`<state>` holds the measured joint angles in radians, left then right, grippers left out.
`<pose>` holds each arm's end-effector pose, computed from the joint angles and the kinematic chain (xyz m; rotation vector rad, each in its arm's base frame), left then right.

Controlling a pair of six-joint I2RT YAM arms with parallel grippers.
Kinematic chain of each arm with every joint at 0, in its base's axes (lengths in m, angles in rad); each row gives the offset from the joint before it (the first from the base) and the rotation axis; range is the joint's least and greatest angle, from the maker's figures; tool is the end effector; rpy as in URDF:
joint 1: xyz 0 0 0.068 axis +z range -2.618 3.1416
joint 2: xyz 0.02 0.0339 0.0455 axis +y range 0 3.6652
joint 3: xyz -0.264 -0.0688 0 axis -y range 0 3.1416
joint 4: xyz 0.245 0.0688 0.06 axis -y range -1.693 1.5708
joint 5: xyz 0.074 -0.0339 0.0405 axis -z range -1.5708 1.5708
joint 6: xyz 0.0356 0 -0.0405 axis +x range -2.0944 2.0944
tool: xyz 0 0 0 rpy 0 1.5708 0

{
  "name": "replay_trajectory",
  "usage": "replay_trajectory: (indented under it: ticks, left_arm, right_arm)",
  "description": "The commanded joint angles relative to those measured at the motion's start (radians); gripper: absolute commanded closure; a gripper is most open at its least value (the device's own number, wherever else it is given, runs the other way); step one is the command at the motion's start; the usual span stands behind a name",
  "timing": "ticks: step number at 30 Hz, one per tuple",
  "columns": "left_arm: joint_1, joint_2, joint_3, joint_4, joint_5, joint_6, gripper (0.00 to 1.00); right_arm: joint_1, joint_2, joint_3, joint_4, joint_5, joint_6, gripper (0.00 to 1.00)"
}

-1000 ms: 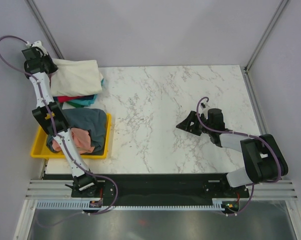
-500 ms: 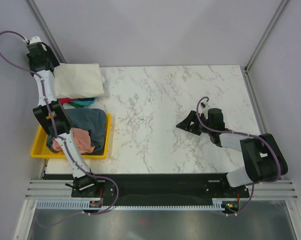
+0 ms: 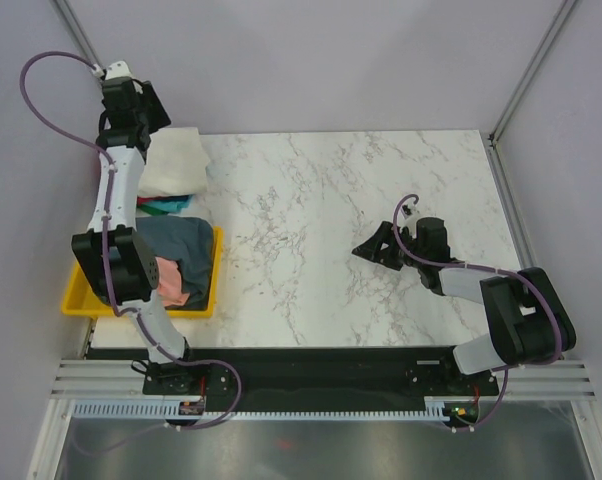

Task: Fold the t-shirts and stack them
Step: Reset both grippers

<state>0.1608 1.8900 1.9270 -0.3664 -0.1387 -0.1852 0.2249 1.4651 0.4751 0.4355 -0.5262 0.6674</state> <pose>0.4423 0.0767 0.3978 -0.4192 1.8517 0.1152 0.2551 0.0767 0.1490 0.1616 2.2298 1.0685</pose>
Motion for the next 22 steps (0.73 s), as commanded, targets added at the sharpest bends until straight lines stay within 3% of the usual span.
replay_trajectory:
  ticks: [1, 5, 8, 10, 15, 22]
  left_arm:
    - [-0.056, -0.094, -0.089, -0.041, 0.048, -0.166, 0.29]
    - [-0.215, -0.236, -0.284, -0.039, 0.074, -0.166, 0.28]
    - [-0.283, -0.324, -0.507, -0.039, 0.239, -0.113, 0.27]
    - [-0.296, -0.400, -0.606, -0.046, 0.319, -0.111, 0.27]
    - [-0.303, -0.650, -0.903, -0.090, 0.355, -0.123, 0.26]
    - [-0.303, -0.971, -1.080, -0.223, 0.291, -0.086, 0.26]
  right_arm:
    - [-0.006, -0.028, -0.006, 0.055, -0.015, 0.003, 0.19]
    - [-0.006, -0.028, -0.004, 0.049, -0.014, 0.001, 0.19]
    - [-0.004, -0.040, -0.003, 0.028, 0.005, 0.001, 0.19]
    - [-0.004, -0.057, -0.012, 0.023, 0.023, 0.001, 0.19]
    - [-0.002, -0.114, -0.035, 0.008, 0.064, 0.000, 0.18]
    - [-0.002, -0.054, 0.016, -0.020, 0.021, -0.017, 0.18]
